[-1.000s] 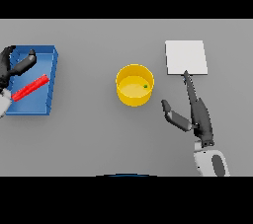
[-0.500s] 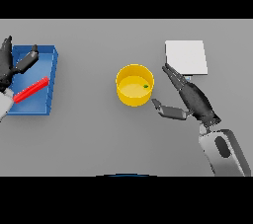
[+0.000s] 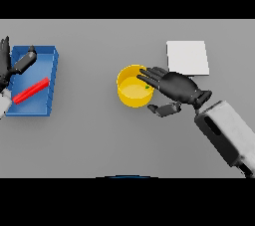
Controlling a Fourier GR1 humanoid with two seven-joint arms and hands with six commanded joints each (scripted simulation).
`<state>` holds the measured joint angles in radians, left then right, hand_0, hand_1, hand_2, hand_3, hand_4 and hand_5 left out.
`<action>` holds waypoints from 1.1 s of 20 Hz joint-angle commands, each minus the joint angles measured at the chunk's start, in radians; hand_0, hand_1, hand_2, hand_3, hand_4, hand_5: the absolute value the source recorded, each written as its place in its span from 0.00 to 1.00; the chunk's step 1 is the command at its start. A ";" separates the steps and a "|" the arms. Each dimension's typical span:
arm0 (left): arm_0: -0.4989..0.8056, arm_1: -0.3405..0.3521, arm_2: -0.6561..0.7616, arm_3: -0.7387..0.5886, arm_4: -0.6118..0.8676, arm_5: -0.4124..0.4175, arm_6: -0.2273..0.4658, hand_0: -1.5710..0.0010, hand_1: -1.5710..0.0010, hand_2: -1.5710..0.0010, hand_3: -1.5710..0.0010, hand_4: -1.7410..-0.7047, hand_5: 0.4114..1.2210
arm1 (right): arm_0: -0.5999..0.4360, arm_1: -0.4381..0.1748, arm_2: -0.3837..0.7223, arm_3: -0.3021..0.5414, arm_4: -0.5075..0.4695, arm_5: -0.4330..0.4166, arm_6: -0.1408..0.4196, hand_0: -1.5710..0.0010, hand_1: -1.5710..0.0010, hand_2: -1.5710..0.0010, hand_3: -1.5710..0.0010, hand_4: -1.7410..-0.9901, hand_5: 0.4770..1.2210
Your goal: Pick up the red beaker and tilt it to pour out 1 green nut into yellow bowl. Pick up the yellow bowl and place it on the metallic measuring scale.
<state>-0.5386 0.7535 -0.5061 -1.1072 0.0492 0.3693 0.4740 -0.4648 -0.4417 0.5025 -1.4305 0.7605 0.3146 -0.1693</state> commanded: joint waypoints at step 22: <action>0.017 0.030 0.018 0.004 0.018 -0.012 -0.018 1.00 1.00 1.00 1.00 0.96 0.35 | -0.289 0.138 0.202 0.370 0.121 0.181 -0.019 1.00 1.00 1.00 0.98 0.61 0.36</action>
<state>-0.5217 0.7842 -0.4879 -1.1030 0.0666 0.3580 0.4569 -0.7540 -0.3030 0.7042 -1.0606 0.8815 0.4952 -0.1884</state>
